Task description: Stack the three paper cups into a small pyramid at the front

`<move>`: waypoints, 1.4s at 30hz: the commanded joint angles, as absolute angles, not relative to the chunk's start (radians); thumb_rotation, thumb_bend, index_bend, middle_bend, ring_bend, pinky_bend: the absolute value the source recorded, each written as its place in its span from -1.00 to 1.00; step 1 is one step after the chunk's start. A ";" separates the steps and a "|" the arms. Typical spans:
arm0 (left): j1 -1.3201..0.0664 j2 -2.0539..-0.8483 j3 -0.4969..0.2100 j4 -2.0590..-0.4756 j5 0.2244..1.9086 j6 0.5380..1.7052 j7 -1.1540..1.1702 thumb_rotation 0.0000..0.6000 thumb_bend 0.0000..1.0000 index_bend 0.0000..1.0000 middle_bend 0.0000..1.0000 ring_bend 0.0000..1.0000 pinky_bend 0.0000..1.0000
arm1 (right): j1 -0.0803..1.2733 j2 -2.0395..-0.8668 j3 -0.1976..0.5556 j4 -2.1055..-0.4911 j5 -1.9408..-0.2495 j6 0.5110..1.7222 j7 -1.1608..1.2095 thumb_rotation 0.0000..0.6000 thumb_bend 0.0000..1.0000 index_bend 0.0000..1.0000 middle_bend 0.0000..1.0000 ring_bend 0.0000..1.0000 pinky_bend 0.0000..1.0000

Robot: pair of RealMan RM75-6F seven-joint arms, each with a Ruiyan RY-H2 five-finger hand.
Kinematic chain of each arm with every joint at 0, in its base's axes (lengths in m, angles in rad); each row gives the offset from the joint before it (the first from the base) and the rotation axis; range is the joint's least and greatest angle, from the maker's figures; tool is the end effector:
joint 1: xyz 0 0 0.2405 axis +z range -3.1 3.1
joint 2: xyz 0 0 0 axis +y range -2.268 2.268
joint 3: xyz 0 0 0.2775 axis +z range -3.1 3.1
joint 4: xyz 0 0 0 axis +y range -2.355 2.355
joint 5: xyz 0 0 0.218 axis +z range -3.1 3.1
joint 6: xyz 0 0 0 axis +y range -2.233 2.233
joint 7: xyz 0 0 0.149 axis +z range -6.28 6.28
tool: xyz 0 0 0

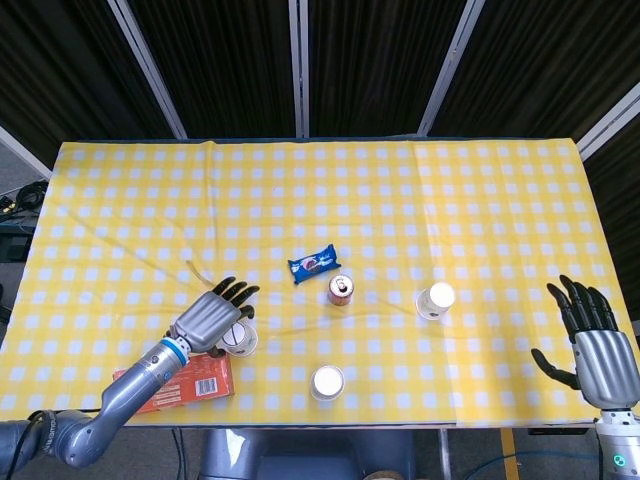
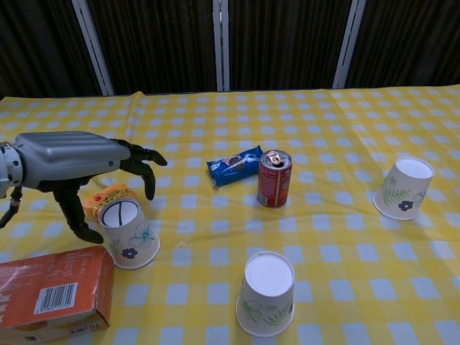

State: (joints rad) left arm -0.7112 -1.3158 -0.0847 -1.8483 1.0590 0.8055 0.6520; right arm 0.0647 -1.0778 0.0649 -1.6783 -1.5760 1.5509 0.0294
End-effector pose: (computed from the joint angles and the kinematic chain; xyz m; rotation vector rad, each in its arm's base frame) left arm -0.1573 0.2949 -0.0030 -2.2106 -0.8353 -0.6494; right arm -0.3108 -0.1834 0.1757 1.3787 -0.8654 1.0265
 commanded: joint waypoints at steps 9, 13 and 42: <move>-0.727 -1.311 -0.057 -1.869 1.047 0.873 0.647 1.00 -0.62 -0.15 -1.00 -1.00 -1.00 | 0.060 -1.075 0.069 -1.677 -1.582 1.567 0.044 1.00 -0.72 -1.00 -1.00 -1.00 -1.00; -0.727 -1.291 -0.058 -1.883 1.072 0.896 0.623 1.00 -0.62 -0.15 -1.00 -1.00 -1.00 | 0.061 -1.076 0.068 -1.677 -1.583 1.566 0.041 1.00 -0.72 -1.00 -1.00 -1.00 -1.00; -0.735 -1.375 0.022 -2.008 1.280 0.920 0.622 1.00 -0.62 -0.17 -1.00 -1.00 -1.00 | 0.057 -1.070 0.071 -1.682 -1.584 1.574 0.050 1.00 -0.72 -1.00 -1.00 -1.00 -1.00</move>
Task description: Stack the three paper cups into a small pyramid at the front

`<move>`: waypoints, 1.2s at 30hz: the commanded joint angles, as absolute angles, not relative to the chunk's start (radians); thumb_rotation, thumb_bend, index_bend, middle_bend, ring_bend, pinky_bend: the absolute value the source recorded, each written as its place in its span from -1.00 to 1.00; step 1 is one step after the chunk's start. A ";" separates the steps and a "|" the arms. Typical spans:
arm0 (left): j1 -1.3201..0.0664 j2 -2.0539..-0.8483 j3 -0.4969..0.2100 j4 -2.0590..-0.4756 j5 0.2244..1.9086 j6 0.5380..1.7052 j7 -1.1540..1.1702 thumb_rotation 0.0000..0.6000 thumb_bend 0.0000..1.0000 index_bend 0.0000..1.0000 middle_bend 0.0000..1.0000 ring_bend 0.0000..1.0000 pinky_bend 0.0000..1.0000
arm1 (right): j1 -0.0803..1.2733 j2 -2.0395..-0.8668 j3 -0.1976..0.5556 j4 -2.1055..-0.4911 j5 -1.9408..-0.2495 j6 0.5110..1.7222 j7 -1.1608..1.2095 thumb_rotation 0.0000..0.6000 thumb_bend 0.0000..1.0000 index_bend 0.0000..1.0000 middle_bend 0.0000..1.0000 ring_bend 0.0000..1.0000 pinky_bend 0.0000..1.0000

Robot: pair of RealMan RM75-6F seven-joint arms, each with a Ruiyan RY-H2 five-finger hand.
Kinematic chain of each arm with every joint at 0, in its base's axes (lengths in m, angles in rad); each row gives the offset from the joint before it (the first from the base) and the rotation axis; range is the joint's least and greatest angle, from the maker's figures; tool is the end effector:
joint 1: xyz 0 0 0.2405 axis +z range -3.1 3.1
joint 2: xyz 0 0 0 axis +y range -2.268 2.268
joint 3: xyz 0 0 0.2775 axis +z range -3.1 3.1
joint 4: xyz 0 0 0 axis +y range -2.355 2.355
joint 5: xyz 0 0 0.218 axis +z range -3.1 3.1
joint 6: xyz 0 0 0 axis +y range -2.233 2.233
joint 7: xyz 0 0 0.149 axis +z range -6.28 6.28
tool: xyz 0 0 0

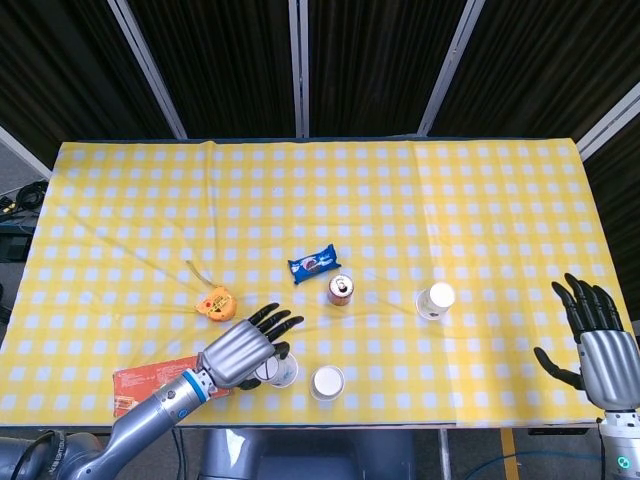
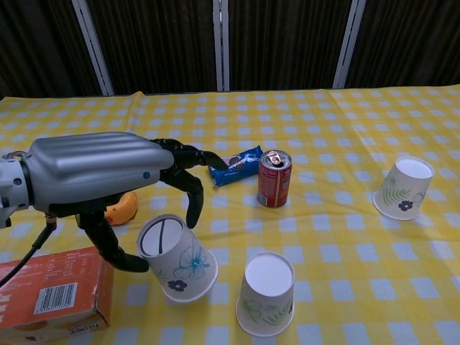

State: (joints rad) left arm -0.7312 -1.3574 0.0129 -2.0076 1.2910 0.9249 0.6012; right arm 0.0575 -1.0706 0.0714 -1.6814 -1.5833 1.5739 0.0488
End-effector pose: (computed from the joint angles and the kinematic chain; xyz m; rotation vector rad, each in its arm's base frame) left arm -0.1014 0.2395 -0.0095 -2.3493 -0.7604 -0.9218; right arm -0.3091 -0.1821 0.1815 1.3599 -0.8560 1.0555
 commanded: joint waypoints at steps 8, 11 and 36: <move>-0.745 -1.447 0.033 -1.982 1.240 0.921 0.677 1.00 -0.62 -0.18 -1.00 -1.00 -1.00 | 0.057 -1.067 0.073 -1.682 -1.584 1.577 0.058 1.00 -0.72 -1.00 -1.00 -1.00 -1.00; -0.748 -1.469 0.030 -1.970 1.230 0.927 0.681 1.00 -0.62 -0.18 -1.00 -1.00 -1.00 | 0.057 -1.066 0.073 -1.681 -1.583 1.576 0.059 1.00 -0.72 -1.00 -1.00 -1.00 -1.00; -0.700 -1.470 0.066 -1.988 1.255 1.040 0.665 1.00 -0.62 -0.74 -1.00 -1.00 -1.00 | 0.057 -1.070 0.070 -1.680 -1.584 1.572 0.049 1.00 -0.73 -1.00 -1.00 -1.00 -1.00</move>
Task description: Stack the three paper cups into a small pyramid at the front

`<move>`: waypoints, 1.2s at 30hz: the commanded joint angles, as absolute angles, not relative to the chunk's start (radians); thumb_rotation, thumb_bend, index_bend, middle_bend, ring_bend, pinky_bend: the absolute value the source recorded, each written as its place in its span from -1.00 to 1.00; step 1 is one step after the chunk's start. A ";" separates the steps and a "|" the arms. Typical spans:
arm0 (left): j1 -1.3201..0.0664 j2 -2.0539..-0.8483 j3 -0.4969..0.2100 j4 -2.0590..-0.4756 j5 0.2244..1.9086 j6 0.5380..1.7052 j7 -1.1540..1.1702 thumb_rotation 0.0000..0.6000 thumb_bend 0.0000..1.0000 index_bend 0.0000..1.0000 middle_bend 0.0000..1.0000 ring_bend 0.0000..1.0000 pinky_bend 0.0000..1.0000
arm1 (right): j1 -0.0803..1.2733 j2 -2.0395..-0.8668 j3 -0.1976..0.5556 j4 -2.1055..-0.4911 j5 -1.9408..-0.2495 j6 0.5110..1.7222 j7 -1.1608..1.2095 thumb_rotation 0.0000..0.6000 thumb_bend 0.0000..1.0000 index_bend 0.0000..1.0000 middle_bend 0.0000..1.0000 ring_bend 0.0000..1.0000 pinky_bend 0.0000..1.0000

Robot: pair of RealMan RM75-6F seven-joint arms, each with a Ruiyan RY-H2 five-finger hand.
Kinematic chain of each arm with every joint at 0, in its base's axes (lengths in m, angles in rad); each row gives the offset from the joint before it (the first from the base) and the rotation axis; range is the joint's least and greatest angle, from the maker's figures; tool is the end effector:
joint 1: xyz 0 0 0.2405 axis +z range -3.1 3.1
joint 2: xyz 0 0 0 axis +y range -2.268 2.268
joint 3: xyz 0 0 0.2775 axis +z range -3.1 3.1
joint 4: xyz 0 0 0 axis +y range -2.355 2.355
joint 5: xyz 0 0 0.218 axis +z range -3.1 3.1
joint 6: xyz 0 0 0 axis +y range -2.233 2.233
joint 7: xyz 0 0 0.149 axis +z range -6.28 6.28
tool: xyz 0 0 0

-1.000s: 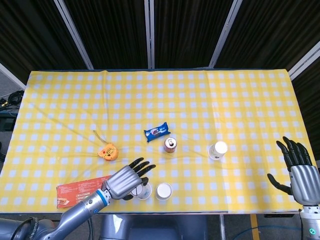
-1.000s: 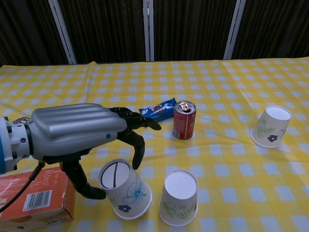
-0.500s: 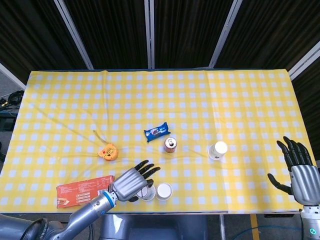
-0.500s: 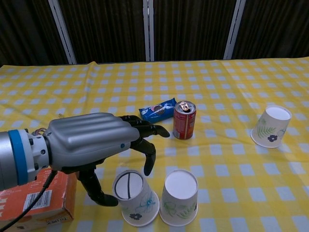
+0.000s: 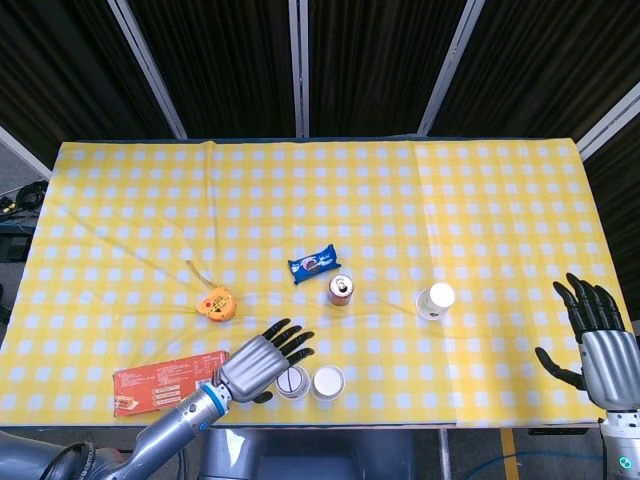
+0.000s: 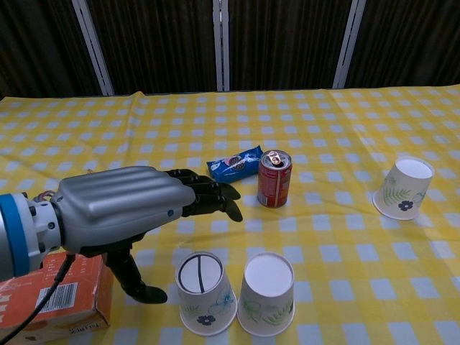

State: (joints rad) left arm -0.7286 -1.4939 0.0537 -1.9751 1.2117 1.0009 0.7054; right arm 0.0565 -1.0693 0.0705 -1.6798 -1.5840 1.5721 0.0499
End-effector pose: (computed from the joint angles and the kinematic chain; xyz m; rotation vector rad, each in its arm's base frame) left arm -0.0987 0.2242 -0.0408 -2.3300 -0.7981 -0.9025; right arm -0.3098 -0.1816 0.1816 1.3621 -0.8571 1.0520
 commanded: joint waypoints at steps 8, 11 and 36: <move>-0.541 -1.312 0.153 -1.974 1.492 1.278 0.507 1.00 -0.63 -0.82 -1.00 -1.00 -1.00 | 0.062 -1.079 0.065 -1.679 -1.588 1.558 0.026 1.00 -0.72 -1.00 -1.00 -1.00 -1.00; -0.446 -1.236 0.209 -1.928 1.581 1.413 0.440 1.00 -0.63 -0.87 -1.00 -1.00 -1.00 | 0.070 -1.090 0.061 -1.681 -1.594 1.544 -0.002 1.00 -0.73 -1.00 -1.00 -1.00 -1.00; -0.249 -1.114 0.158 -1.790 1.699 1.609 0.151 1.00 -0.64 -0.95 -1.00 -1.00 -1.00 | 0.423 -1.123 0.193 -1.944 -1.209 1.066 -0.445 1.00 -0.72 -0.45 -1.00 -1.00 -1.00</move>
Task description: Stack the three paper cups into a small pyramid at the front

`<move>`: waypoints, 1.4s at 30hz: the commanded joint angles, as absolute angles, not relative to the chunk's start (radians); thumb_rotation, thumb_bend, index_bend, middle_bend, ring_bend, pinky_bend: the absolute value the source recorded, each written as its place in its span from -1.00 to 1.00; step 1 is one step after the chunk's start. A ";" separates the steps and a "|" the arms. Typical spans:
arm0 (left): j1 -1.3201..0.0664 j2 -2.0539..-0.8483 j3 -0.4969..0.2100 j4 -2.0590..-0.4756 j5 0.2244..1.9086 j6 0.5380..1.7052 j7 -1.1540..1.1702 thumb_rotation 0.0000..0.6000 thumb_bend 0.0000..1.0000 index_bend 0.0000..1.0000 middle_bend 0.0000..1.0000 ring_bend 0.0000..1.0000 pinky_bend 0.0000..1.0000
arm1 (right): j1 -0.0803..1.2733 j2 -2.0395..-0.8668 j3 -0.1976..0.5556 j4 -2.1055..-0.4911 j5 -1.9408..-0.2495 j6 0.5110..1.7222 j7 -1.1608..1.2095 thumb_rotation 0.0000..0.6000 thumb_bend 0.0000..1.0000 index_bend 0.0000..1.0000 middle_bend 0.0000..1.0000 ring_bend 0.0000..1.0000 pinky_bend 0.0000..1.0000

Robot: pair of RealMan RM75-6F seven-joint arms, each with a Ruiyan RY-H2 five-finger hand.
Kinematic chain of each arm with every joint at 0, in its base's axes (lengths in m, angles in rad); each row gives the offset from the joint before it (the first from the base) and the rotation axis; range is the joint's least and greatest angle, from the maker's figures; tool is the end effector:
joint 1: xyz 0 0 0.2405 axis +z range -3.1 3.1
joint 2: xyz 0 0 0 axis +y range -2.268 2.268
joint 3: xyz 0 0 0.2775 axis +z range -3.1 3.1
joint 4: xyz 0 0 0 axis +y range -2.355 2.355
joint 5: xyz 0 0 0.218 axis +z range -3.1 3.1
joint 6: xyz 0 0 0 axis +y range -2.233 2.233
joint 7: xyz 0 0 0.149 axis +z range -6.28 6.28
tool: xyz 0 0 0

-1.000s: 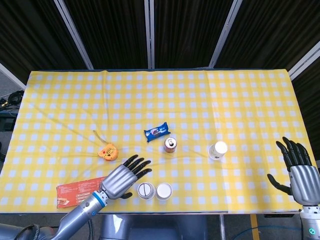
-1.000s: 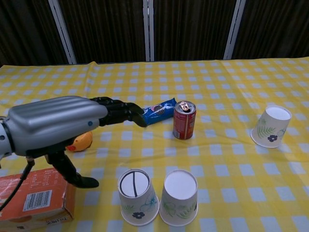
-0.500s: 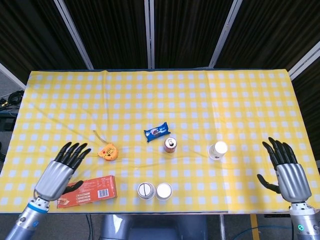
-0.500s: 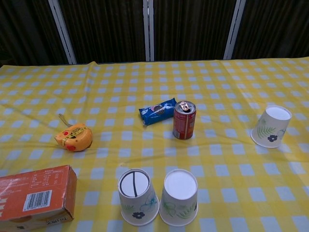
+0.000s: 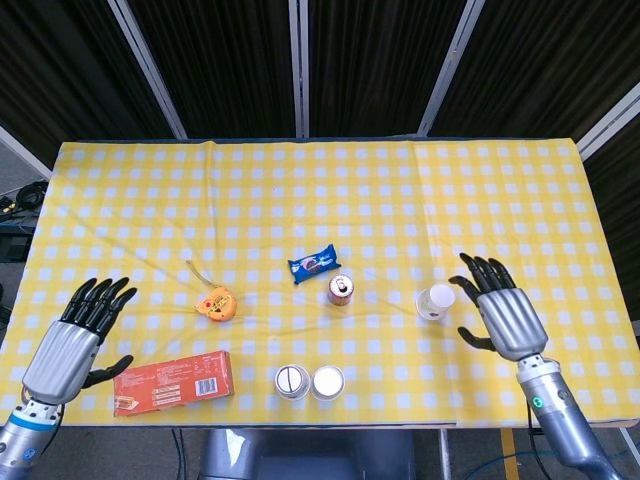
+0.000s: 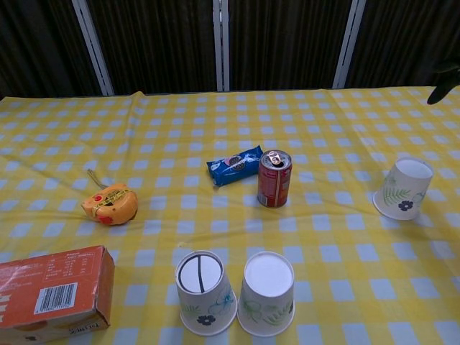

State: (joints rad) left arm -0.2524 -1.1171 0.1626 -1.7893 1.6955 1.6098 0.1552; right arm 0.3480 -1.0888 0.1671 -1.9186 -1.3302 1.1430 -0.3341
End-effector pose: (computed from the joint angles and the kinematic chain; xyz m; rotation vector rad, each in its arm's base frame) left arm -0.2528 0.1818 0.1324 -1.6628 -0.7868 -1.0984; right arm -0.2254 -0.2684 0.1189 1.6832 -0.9125 0.8866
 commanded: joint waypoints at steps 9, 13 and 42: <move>-0.235 -1.110 0.139 -1.790 1.715 1.587 0.145 1.00 -0.64 -0.95 -1.00 -1.00 -1.00 | 0.497 -1.158 0.188 -1.926 -1.035 1.021 -0.556 1.00 -0.71 -0.48 -1.00 -1.00 -1.00; -0.229 -1.109 0.130 -1.791 1.718 1.579 0.145 1.00 -0.64 -0.95 -1.00 -1.00 -1.00 | 0.529 -1.175 0.183 -1.895 -0.967 1.009 -0.587 1.00 -0.70 -0.48 -1.00 -1.00 -1.00; -0.201 -1.108 0.080 -1.785 1.732 1.531 0.138 1.00 -0.64 -0.95 -1.00 -1.00 -1.00 | 0.634 -1.266 0.122 -1.729 -0.800 0.991 -0.604 1.00 -0.54 -0.45 -1.00 -1.00 -1.00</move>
